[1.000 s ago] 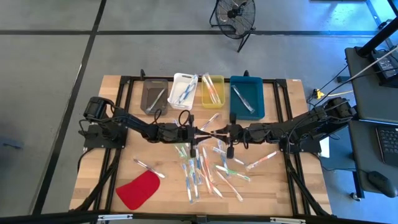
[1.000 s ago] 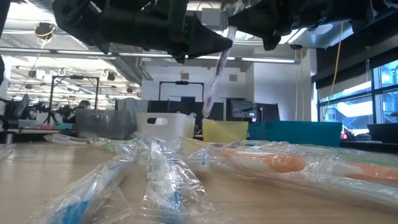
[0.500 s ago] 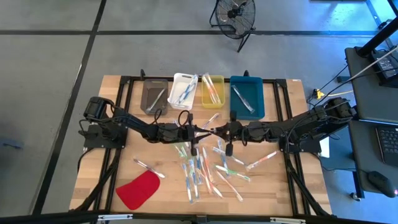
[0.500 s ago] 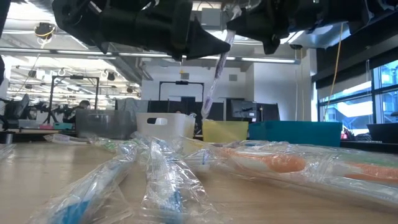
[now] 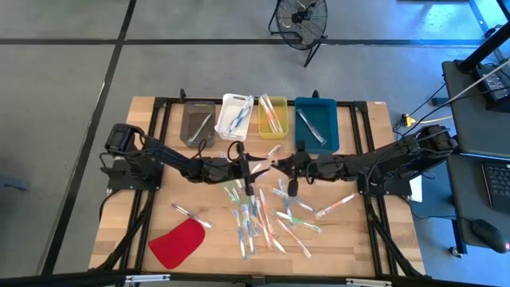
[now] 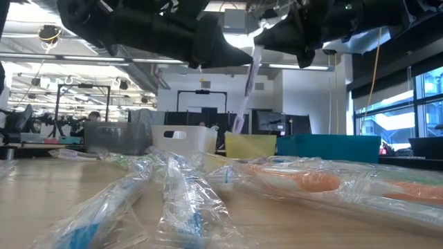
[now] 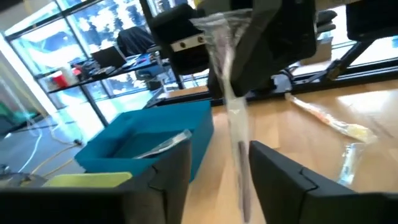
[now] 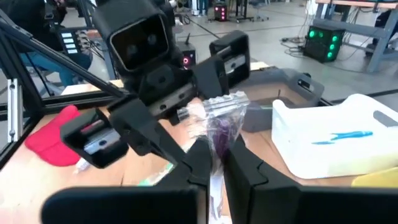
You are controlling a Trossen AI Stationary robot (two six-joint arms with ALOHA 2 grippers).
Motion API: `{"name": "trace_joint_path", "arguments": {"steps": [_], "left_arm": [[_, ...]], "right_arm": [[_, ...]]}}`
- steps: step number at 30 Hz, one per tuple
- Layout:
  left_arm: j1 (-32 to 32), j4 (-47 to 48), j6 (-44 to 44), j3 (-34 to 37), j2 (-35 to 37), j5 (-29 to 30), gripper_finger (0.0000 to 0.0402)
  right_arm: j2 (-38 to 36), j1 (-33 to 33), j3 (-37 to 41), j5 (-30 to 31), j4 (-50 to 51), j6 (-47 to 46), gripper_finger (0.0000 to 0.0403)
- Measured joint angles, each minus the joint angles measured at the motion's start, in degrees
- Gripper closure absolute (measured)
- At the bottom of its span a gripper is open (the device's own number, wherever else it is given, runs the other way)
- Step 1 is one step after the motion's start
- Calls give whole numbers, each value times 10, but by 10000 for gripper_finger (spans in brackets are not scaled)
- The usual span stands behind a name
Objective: Pick & Place Toothbrushes
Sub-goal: Put the violet toothbrush into the blue bin
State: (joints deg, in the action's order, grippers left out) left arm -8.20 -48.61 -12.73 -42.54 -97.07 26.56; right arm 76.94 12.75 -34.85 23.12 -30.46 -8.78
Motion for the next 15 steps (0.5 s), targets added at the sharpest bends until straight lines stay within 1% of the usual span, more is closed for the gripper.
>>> {"name": "trace_joint_path", "arguments": {"steps": [4,8,11,15], "left_arm": [[-12,34,7,0,19,50,208],[-20,90,-3,0,51,101,197],[-25,149,9,0,77,113,198],[-27,239,52,0,111,114,201]], "right_arm": [[-37,-8,0,0,42,-18,382],[-82,-25,0,0,90,-28,382],[-116,-40,0,0,118,-28,382],[-160,-63,0,0,147,-28,382]]}}
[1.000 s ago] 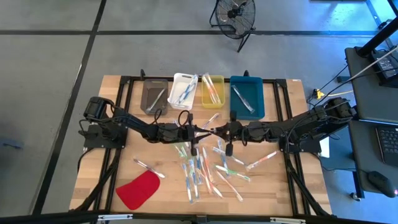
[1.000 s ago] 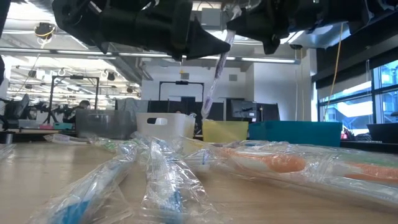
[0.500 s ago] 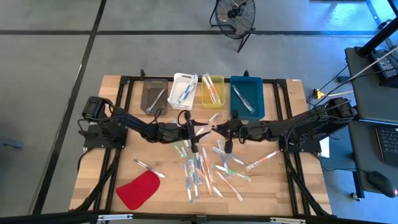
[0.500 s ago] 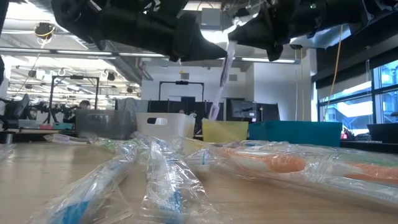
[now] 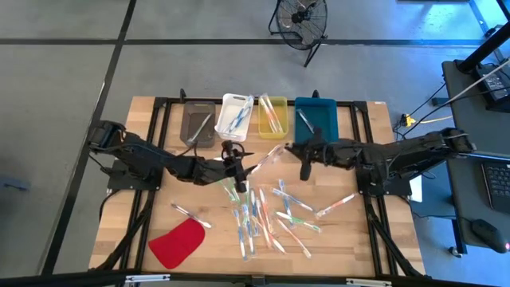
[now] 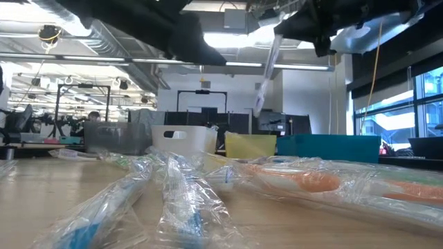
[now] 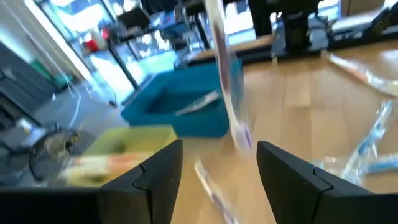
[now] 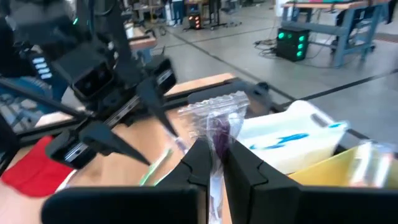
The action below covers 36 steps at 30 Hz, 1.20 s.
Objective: Pick & Place Toothbrushes
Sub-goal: Put the violet toothbrush into the blue bin
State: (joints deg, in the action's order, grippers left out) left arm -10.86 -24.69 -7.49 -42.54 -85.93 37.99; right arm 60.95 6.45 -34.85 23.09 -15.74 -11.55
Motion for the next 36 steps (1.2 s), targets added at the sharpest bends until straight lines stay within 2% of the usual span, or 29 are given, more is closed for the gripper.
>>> {"name": "trace_joint_path", "arguments": {"steps": [6,11,16,22,33,36], "left_arm": [[0,152,78,0,48,-1,199],[0,255,135,0,83,-2,202],[0,315,172,0,104,-17,203],[0,329,190,0,104,-34,203],[0,328,205,0,103,-51,203],[0,328,213,0,103,-51,203]], "right_arm": [[-49,-54,-21,-2,78,4,375],[-50,-103,-93,-2,210,18,378],[-37,-162,-171,-2,332,21,374],[-20,-228,-225,-2,404,21,377],[25,-354,-263,-18,462,4,376],[54,-385,-288,-43,492,4,375]]}}
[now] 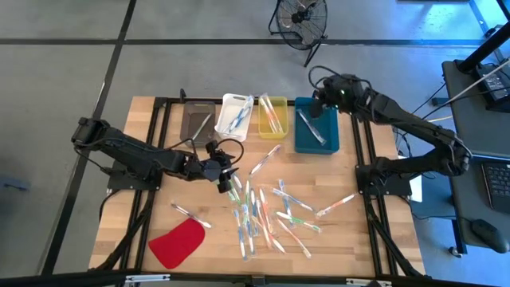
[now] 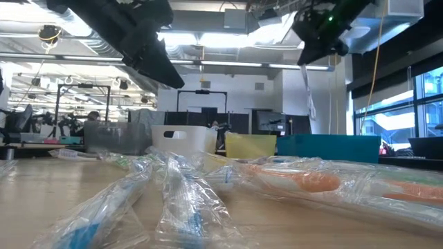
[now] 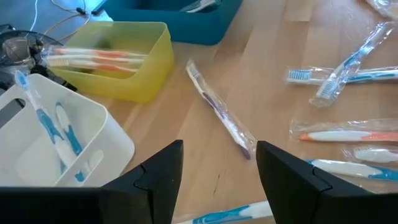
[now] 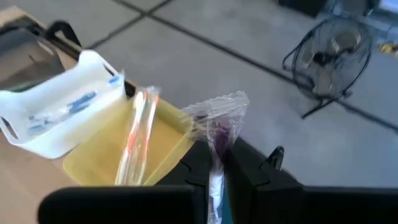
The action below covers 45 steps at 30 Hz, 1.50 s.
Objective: Pick & Place Toothbrushes
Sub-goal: Put the violet toothbrush into the blue bin
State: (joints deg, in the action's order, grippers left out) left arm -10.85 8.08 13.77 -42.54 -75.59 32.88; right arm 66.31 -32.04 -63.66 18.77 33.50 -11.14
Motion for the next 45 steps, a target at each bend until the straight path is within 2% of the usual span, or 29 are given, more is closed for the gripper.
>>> {"name": "trace_joint_path", "arguments": {"steps": [3,9,15,24,34,38,45], "left_arm": [[0,0,7,0,0,0,203],[0,1,7,0,0,-1,202],[0,4,7,0,0,-22,205],[0,12,7,0,0,-24,206],[0,13,4,0,0,-24,208],[0,27,-13,0,0,-20,208],[0,55,-10,0,0,-16,208]], "right_arm": [[36,-26,-32,-27,26,2,373],[114,-55,-86,-43,95,2,376],[181,-71,-101,-112,126,-4,372],[253,-89,-116,-126,193,-28,370],[314,-101,-117,-143,193,-38,370],[341,-102,-117,-120,163,-45,369],[383,-103,-117,-121,105,-46,369]]}}
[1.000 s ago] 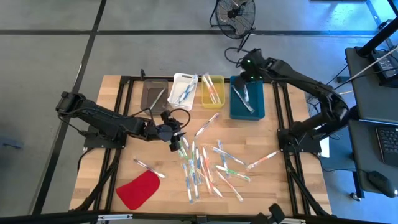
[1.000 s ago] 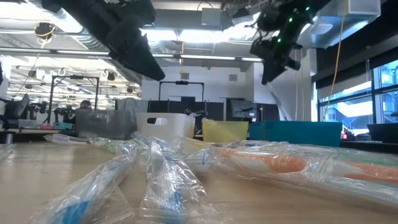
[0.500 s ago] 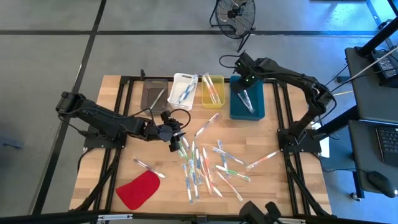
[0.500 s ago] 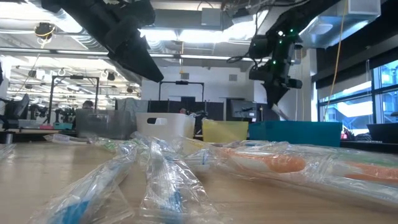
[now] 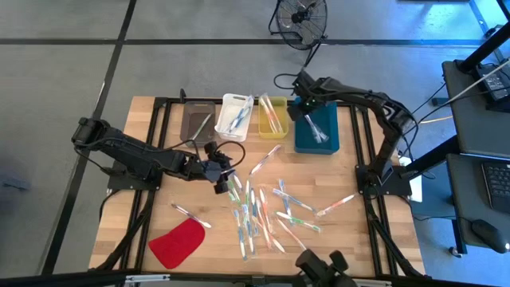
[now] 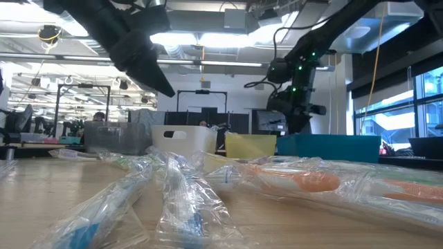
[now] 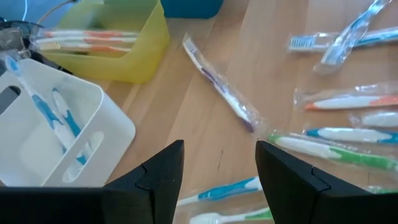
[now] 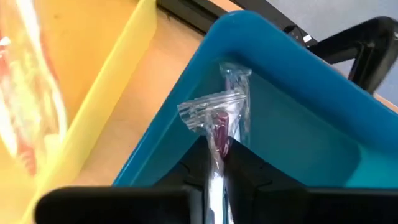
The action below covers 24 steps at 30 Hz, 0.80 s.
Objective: Pick & Place Toothbrushes
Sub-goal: Put the violet toothbrush into the blue bin
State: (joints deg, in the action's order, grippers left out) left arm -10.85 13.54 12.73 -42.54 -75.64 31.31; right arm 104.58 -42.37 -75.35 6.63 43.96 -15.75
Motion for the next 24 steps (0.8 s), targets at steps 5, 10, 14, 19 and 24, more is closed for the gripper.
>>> {"name": "trace_joint_path", "arguments": {"steps": [5,10,14,19,24], "left_arm": [[0,14,2,0,0,-23,208],[0,31,1,0,0,-99,208],[0,67,1,0,0,-169,208],[-6,130,0,0,0,-221,208],[-23,141,-36,0,0,-221,208]], "right_arm": [[26,-3,0,4,-31,-6,362],[47,-3,0,18,-64,-8,369],[59,-5,0,19,-67,-8,364],[64,-7,0,19,-62,-8,355],[64,-7,0,13,-56,0,363]]}}
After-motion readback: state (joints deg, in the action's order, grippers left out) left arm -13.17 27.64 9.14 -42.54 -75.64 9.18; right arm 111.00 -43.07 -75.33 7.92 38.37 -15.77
